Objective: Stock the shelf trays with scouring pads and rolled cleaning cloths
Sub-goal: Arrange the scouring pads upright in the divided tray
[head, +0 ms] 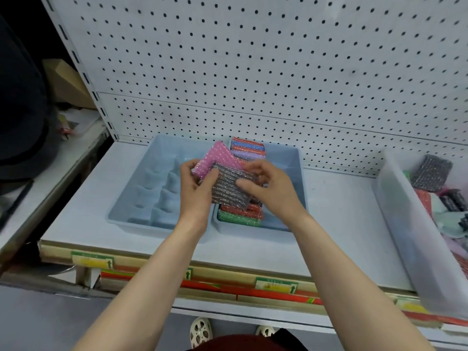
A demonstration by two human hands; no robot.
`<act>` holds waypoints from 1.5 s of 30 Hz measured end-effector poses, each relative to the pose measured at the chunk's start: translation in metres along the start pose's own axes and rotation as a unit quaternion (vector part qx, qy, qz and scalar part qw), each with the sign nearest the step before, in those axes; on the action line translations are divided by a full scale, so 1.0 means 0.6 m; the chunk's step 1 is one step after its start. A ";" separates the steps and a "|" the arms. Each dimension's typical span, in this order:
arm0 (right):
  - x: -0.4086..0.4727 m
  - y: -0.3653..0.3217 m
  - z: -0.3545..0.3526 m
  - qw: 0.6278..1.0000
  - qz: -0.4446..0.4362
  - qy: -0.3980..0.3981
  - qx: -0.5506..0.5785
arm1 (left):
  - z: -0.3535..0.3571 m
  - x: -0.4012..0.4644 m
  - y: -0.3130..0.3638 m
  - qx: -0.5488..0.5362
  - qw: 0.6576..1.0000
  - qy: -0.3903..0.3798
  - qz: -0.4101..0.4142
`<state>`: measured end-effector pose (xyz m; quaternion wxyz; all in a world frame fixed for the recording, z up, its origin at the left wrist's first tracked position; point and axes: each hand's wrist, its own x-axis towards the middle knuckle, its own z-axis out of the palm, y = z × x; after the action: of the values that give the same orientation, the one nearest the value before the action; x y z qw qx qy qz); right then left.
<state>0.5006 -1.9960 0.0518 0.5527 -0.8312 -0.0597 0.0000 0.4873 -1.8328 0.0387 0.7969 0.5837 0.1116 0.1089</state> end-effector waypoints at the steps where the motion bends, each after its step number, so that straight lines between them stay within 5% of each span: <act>1: 0.006 0.005 -0.002 1.000 -0.001 -0.007 -0.012 | 0.009 0.002 -0.002 -0.010 1.000 -0.012 -0.012; 10: 0.082 0.057 -0.134 0.997 0.064 -0.026 -0.033 | 0.050 0.063 -0.023 0.102 0.990 -0.097 0.007; 14: 0.114 0.080 -0.120 0.985 0.074 -0.098 -0.122 | 0.078 0.090 -0.041 0.298 0.946 -0.121 0.044; 23: 0.150 0.094 -0.153 0.971 0.052 -0.108 -0.209 | 0.148 0.188 -0.059 0.489 0.849 -0.166 0.113; 29: 0.158 0.104 -0.226 0.971 0.079 0.023 -0.223 | 0.214 0.220 -0.074 0.586 0.767 -0.230 0.121; 33: 0.160 0.120 -0.248 0.970 0.067 0.116 -0.202 | 0.229 0.218 -0.070 0.532 0.813 -0.214 0.100; 38: 0.182 0.130 -0.224 0.972 0.009 0.142 -0.188 | 0.167 0.218 -0.048 0.452 0.886 -0.096 0.042; 45: 0.226 0.178 -0.143 0.894 -0.070 0.084 -0.435 | 0.107 0.201 -0.045 0.399 0.916 -0.040 0.009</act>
<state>0.6516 -2.1023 -0.0036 0.1379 -0.9791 -0.0658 -0.1344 0.6227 -1.8623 0.0254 0.5005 0.8580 0.1086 0.0388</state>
